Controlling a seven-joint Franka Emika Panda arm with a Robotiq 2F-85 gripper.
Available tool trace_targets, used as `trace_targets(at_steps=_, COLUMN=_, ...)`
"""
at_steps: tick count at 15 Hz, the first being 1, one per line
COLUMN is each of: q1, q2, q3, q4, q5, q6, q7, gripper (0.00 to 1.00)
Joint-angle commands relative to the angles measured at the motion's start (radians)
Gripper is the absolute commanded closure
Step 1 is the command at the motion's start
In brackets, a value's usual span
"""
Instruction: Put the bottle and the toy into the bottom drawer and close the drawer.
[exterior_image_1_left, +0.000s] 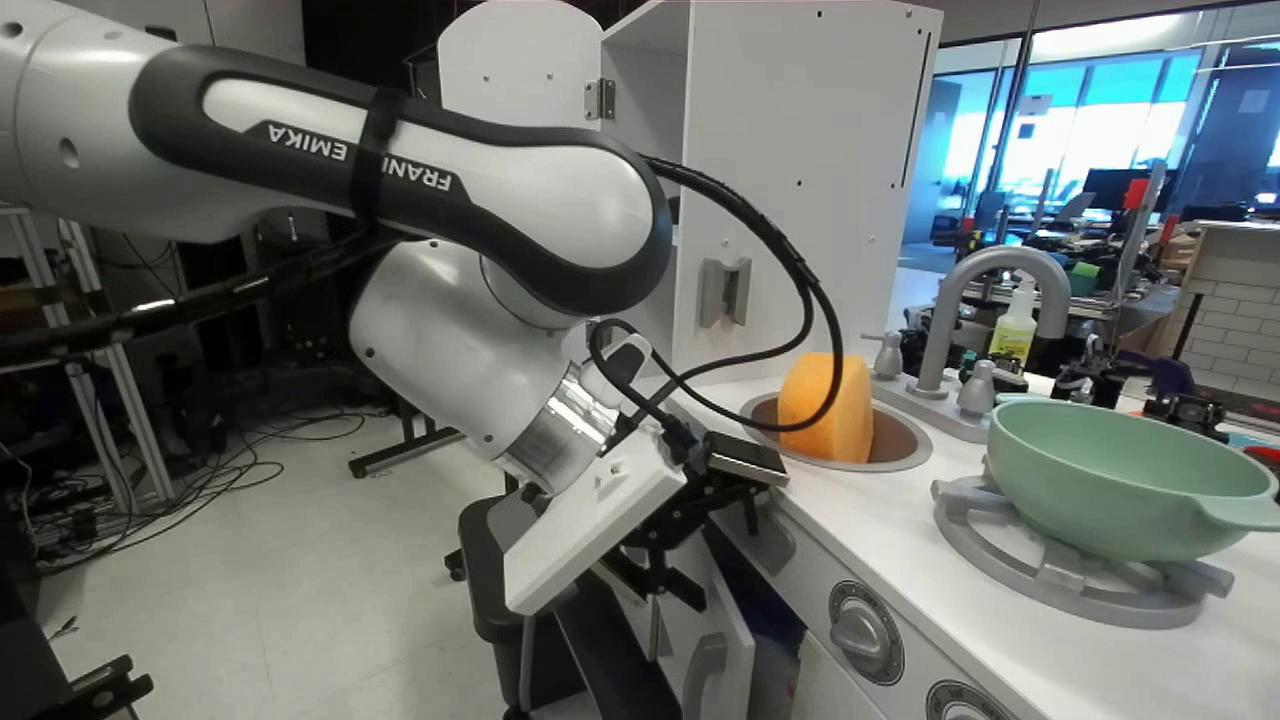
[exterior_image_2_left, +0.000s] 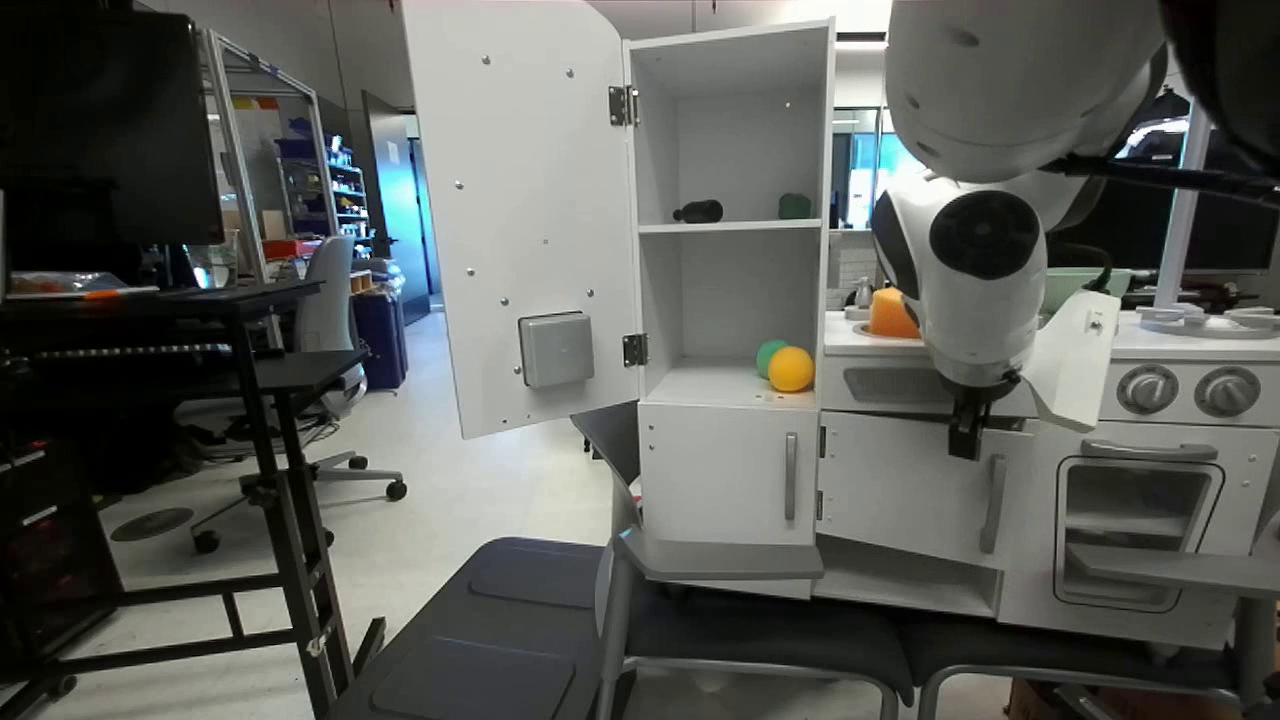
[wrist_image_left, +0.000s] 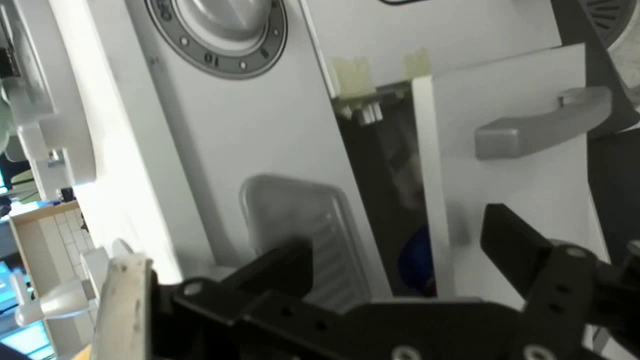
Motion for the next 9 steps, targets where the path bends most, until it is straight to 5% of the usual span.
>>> trace_targets(at_steps=1, q1=-0.045, q2=0.037, q3=-0.050, q4=0.065, q5=-0.020, q6=0.157, q7=0.027, gripper=0.00)
trace_targets(at_steps=9, q1=0.049, q2=-0.058, q3=0.043, q4=-0.062, q5=-0.065, q6=0.093, q7=-0.086, gripper=0.00)
